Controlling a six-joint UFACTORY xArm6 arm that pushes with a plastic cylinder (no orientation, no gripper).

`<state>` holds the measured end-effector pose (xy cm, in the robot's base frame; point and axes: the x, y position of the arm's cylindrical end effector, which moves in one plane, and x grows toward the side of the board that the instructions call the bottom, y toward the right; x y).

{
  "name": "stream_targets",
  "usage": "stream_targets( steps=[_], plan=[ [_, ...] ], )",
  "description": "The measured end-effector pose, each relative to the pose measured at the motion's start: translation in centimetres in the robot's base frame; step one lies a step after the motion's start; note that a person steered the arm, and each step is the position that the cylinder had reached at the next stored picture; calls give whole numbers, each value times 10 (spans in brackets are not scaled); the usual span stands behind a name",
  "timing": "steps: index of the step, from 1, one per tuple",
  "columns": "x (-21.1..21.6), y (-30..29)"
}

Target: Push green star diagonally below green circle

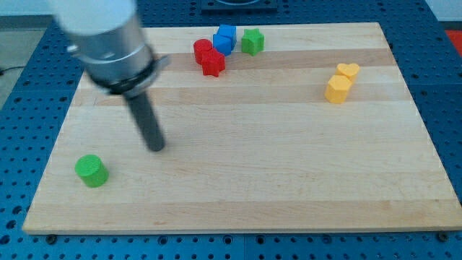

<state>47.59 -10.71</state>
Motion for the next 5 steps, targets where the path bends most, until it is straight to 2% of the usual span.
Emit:
stream_targets(
  steps=[2,3,4,5],
  plan=[
    [-118,139],
    [-173,174],
    [-217,193],
    [-245,169]
  ],
)
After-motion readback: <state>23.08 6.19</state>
